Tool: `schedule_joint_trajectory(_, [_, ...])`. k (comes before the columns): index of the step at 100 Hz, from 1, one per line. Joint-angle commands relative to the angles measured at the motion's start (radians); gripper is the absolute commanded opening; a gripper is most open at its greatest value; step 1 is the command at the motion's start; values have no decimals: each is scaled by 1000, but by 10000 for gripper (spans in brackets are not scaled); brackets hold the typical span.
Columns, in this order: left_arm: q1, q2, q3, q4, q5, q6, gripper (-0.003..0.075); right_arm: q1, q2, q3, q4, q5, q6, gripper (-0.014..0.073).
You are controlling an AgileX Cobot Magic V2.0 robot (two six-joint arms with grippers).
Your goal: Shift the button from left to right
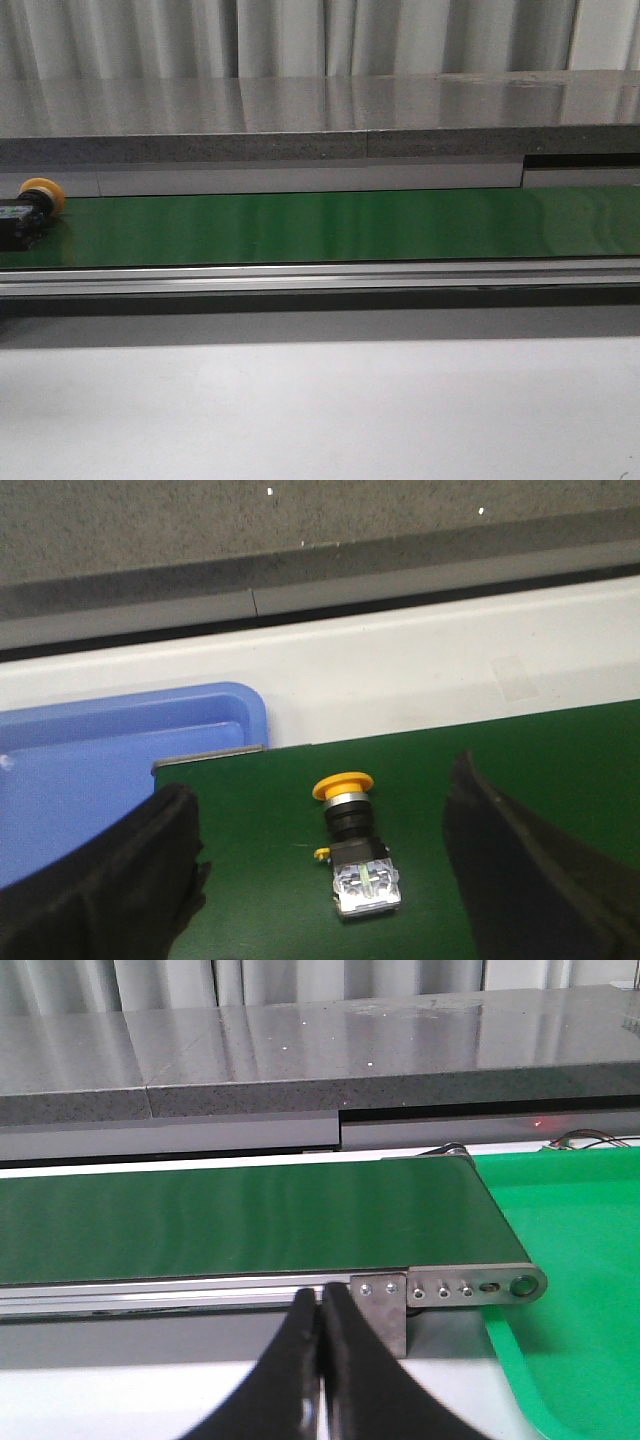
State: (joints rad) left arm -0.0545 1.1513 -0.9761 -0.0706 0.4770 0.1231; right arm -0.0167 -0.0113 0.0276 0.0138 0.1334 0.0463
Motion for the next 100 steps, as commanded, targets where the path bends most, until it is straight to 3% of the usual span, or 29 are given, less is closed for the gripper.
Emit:
schedule_joint_trajectory(1, [-12,-101,39,-2,-128,-1,491,3,-19,-15,-1,-90,-1,-67])
schedule_joint_trajectory(34, [-12,-455,353,0,-367,-1,491,3,-19,-15,-1,-90,-1,-67])
schedule_joint_trajectory(72, [-12,-788,578,0,-374,-1,491,3,-19,-15,-1,-90,-1,-67])
schedule_joint_trajectory(100, [-12,-848,626,0,-369,-1,491,3,-19,-15,-1,-90,-1,-67])
